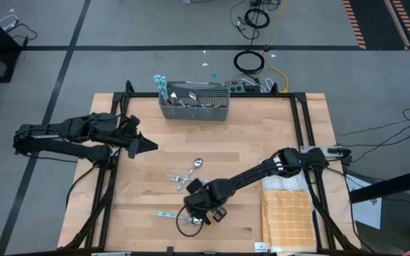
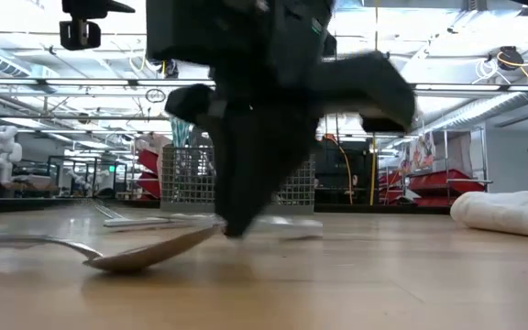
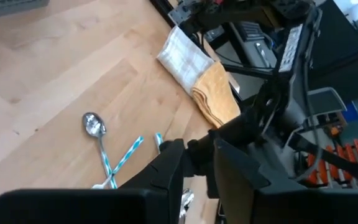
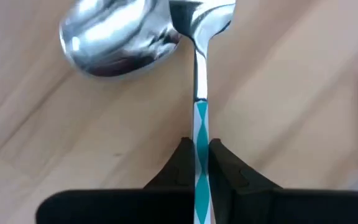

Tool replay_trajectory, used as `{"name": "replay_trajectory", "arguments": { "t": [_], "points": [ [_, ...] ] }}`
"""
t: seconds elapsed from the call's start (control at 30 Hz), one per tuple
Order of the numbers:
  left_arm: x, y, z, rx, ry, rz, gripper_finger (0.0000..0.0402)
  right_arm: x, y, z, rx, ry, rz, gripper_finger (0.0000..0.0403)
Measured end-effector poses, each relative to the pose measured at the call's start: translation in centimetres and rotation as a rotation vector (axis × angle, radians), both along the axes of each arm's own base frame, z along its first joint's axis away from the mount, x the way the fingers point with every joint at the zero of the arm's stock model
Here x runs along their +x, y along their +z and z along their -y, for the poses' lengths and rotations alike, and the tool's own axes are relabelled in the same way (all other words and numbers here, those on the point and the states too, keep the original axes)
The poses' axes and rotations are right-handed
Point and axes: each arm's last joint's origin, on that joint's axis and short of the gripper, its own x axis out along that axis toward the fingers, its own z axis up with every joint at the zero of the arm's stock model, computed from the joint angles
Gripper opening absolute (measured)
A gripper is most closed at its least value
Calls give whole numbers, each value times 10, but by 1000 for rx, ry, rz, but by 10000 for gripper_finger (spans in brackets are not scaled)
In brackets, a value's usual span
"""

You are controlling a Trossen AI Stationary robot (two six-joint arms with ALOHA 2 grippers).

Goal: Sort silverware
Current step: Put the bottom fork into the middle left section of the utensil holder

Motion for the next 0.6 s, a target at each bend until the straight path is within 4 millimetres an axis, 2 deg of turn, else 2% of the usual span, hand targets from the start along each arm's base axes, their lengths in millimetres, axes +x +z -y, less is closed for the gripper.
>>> {"name": "replay_trajectory", "arguments": {
  "t": [0.3,0.4,0.5,0.6],
  "points": [
    [0,0,-1,28,41,1,90,3,48,13,64,-148,161,0],
    [0,0,-2,38,62,1,90,8,86,25,119,-204,332,0],
    [-1,0,-3,49,84,4,90,12,121,53,161,-259,487,0],
    [-2,1,-4,64,107,12,90,15,144,100,173,-349,610,0]
  ]
}}
